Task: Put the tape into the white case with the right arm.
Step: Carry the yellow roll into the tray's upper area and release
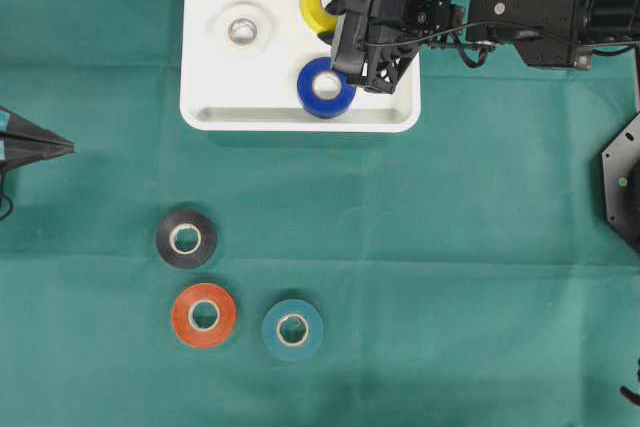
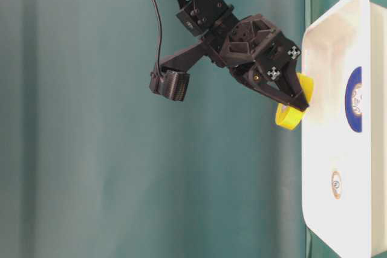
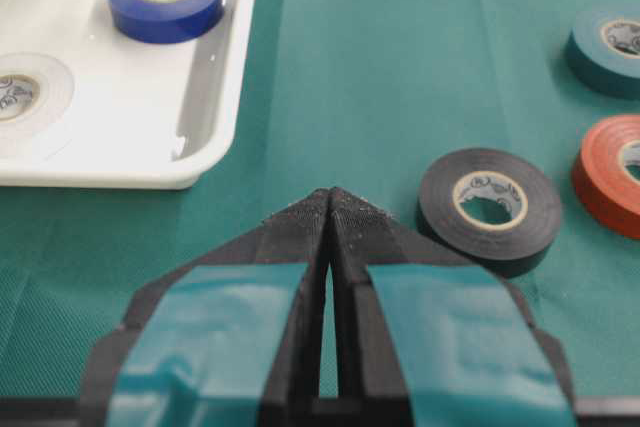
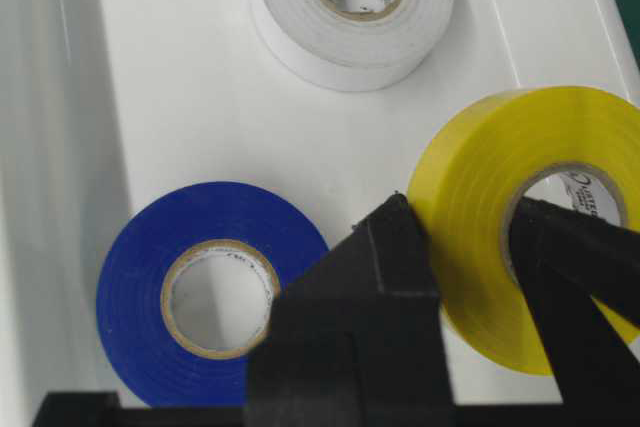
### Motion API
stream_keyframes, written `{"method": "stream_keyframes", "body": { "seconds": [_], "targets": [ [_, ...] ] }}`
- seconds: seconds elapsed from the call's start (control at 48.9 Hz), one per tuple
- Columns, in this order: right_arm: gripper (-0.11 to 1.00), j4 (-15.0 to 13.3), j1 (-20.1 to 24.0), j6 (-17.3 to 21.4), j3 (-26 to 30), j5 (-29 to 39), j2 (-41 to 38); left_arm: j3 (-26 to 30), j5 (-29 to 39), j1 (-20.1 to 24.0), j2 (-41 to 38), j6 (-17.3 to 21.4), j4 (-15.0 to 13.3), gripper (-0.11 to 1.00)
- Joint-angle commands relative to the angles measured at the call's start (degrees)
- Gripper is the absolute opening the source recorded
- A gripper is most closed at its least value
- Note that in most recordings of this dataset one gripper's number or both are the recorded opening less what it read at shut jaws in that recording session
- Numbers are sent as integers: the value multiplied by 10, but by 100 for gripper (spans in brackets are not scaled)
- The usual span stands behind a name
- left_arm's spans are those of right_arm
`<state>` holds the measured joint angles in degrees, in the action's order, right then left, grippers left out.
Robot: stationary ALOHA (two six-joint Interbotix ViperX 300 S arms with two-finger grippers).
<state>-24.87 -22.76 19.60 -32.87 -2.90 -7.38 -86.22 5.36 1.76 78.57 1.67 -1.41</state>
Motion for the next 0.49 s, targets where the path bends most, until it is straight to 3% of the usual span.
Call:
{"method": "stream_keyframes", "body": {
  "seconds": [0.0, 0.184, 0.471],
  "targets": [
    [10, -1, -2, 1, 14, -6, 8, 7, -5, 2, -4, 0, 0, 0],
    [60, -1, -3, 1, 14, -6, 8, 7, -5, 2, -4, 0, 0, 0],
    [57, -1, -3, 0, 3, -3, 11, 7, -5, 2, -4, 0, 0, 0]
  ]
}}
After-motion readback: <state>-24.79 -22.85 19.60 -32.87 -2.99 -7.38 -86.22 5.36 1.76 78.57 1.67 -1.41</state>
